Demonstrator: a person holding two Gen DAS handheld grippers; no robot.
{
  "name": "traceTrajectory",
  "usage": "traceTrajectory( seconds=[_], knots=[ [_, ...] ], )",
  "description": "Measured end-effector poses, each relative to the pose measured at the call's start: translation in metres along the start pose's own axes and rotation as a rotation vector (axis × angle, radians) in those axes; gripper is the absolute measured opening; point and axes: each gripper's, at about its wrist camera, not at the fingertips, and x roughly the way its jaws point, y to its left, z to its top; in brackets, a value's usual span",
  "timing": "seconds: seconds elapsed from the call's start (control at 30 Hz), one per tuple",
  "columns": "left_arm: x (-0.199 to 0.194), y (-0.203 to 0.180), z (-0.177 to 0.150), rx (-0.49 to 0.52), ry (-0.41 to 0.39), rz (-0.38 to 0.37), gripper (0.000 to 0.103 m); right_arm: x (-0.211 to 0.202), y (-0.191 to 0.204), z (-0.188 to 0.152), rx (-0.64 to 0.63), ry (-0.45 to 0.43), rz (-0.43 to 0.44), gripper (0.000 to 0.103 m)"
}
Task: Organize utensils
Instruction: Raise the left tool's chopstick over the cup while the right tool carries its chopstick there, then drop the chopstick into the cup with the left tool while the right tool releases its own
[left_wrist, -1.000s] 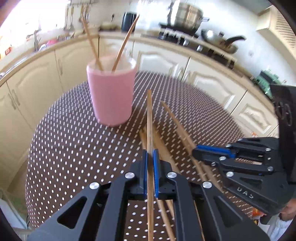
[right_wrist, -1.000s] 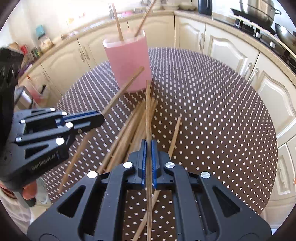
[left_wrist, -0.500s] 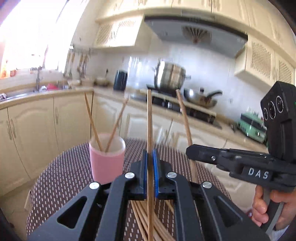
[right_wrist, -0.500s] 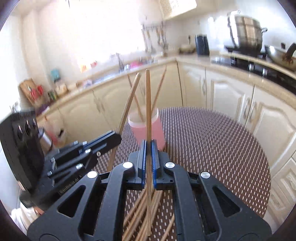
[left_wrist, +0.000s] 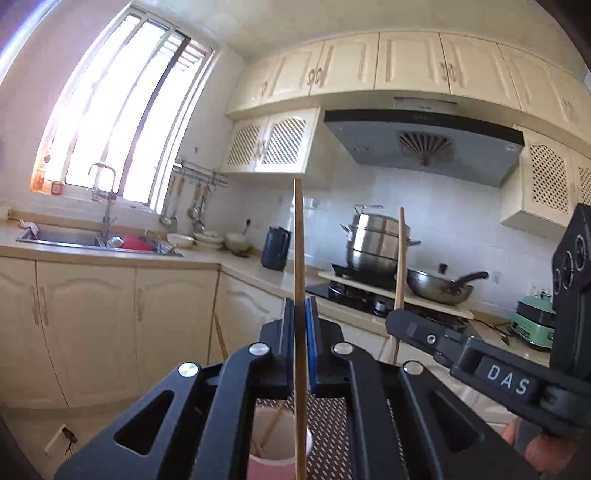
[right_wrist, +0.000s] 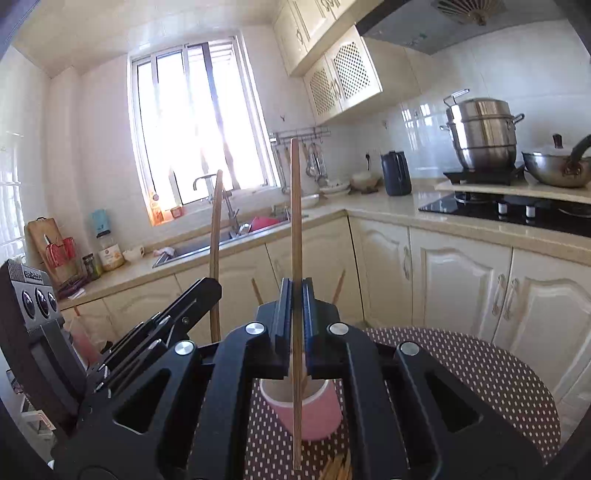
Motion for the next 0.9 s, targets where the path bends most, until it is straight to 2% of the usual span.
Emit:
traceTrajectory(
  seconds=[0.27,0.43,0.67,0.9],
  knots=[
    [0.030,0.023,0.014,-0.058,-0.085,0.054,0.006,0.028,0.003,0.009,-0.002,-0.100,-0.021,0.006],
    [0.050,0.030,0.008,-0.070,-0.074,0.064,0.006,0.041,-0.003,0.006,0.008,-0.129,-0.030,0.006],
    [0.062,0.033,-0.016,-0.054,-0.032,0.089,0.006,0.053,-0.003,-0.018,-0.028,-0.085,-0.031,0.006],
    [0.059,0.035,-0.040,-0.054,0.055,0.060,0.006,0.052,-0.006,-0.040,-0.039,-0.021,-0.033,0.006]
  ],
)
